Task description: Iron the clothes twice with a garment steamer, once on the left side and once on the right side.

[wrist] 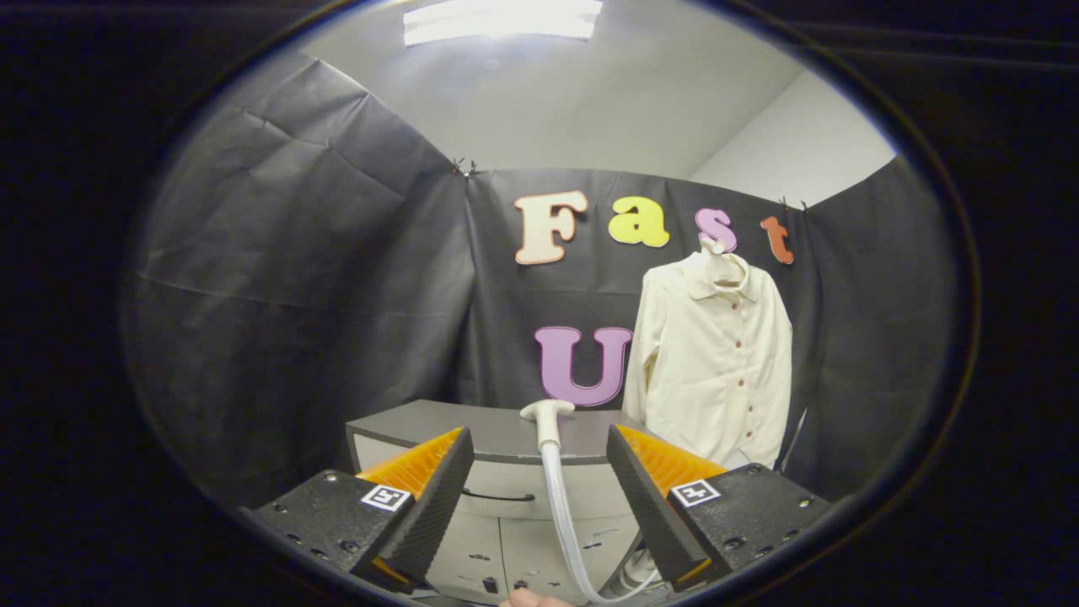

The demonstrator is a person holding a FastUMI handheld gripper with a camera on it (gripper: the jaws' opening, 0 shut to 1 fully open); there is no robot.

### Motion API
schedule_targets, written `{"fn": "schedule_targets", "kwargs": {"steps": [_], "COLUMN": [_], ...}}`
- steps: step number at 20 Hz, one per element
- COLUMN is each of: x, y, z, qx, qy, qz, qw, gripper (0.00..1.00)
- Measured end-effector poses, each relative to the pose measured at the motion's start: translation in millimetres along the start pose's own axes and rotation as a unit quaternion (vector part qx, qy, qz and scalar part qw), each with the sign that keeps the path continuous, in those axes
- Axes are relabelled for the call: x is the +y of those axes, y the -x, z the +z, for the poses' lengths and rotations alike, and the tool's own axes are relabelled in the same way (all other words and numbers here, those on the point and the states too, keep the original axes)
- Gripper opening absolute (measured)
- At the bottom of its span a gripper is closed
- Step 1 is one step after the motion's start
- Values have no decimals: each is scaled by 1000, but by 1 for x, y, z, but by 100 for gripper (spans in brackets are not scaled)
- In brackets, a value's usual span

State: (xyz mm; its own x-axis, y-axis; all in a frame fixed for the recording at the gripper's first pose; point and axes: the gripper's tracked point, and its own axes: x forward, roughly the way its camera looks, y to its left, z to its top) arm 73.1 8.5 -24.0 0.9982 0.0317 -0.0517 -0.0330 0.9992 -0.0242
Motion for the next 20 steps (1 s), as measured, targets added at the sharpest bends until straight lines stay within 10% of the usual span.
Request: {"fn": "schedule_targets", "kwargs": {"steps": [20], "x": [7], "y": [-197], "z": [-73], "qx": [98], "qy": [9], "qz": [11], "qw": [995], "gripper": [97]}}
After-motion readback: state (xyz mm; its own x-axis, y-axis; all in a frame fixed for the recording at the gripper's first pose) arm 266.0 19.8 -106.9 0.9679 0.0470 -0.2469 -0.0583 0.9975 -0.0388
